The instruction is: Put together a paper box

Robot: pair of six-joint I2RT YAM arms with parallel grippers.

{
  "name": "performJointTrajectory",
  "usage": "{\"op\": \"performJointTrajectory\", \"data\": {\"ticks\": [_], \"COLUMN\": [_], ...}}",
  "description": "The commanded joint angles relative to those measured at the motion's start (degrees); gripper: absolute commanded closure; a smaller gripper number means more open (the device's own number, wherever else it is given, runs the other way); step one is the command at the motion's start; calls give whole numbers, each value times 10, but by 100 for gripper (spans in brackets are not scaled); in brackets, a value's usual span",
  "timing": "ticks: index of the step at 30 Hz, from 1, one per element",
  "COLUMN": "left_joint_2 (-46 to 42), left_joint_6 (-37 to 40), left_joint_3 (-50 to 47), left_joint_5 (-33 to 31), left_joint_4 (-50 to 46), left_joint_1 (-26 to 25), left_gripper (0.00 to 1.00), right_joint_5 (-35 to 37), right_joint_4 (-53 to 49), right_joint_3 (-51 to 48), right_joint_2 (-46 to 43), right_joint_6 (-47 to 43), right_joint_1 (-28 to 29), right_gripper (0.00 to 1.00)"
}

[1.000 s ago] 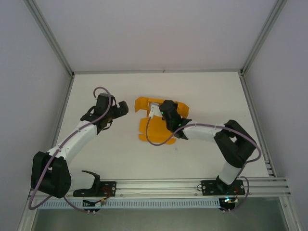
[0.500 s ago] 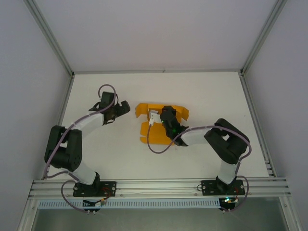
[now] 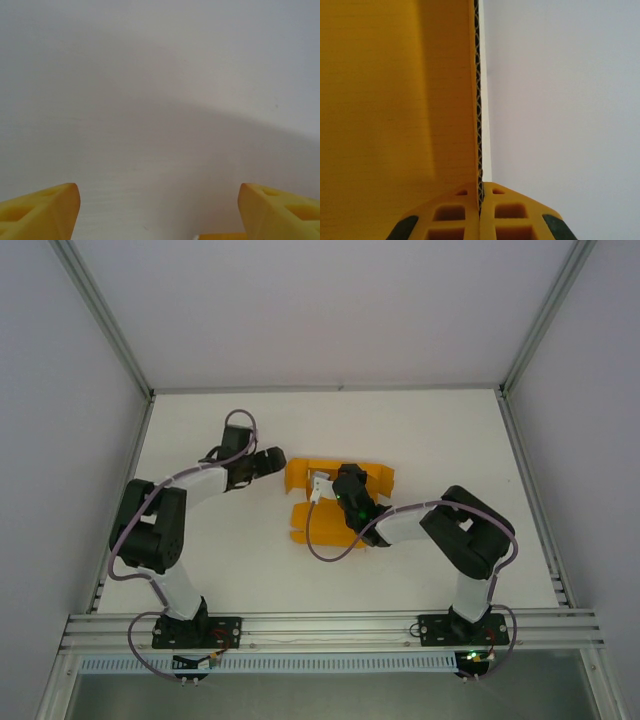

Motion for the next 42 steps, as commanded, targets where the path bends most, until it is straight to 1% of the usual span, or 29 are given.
{"op": "performJointTrajectory", "data": {"ticks": [1, 5, 7, 9, 11, 14, 18, 20, 24, 29, 32, 34, 36, 38, 42], "left_joint_2": [-18, -16, -14, -11, -9, -6, -11, -17, -31, -63, -67, -62, -52, -45, -27], "left_joint_6": [26, 43, 42, 43, 44, 49, 62, 64, 67, 72, 92, 105, 113, 123, 145], "left_joint_3": [-39, -63, -74, -82, -89, -92, -98, -103, -116, -135, -133, -125, -116, -110, -98], "left_joint_5": [52, 108, 128, 132, 135, 140, 129, 111, 102, 68, 92, 111, 147, 171, 149], "left_joint_4": [42, 81, 105, 130, 151, 168, 167, 161, 156, 144, 139, 139, 143, 146, 145], "left_joint_1": [-12, -23, -29, -36, -45, -57, -71, -77, -77, -77, -78, -77, -79, -85, -101], "left_gripper": [21, 29, 30, 32, 37, 40, 40, 40, 40, 40, 41, 44, 47, 48, 48], "right_joint_5": [9, 7, 8, 8, 9, 11, 9, 11, 16, 16, 17, 16, 16, 16, 13], "right_joint_4": [2, 6, 2, 2, -4, -12, -19, -26, -26, -28, -31, -30, -33, -41, -46], "right_joint_3": [3, 5, 7, 7, 8, 9, 8, 9, 9, 11, 11, 11, 11, 12, 14], "right_joint_2": [3, 1, 0, -3, -3, -6, -11, -12, -15, -18, -20, -21, -22, -21, -23], "right_joint_6": [25, 25, 27, 29, 34, 36, 41, 46, 48, 49, 49, 49, 52, 58, 63], "right_joint_1": [4, 4, 5, 5, 5, 5, 5, 5, 5, 5, 5, 5, 5, 5, 5], "right_gripper": [100, 100, 100, 100, 100, 100, 100, 100, 100, 100, 100, 100, 100, 100, 100]}}
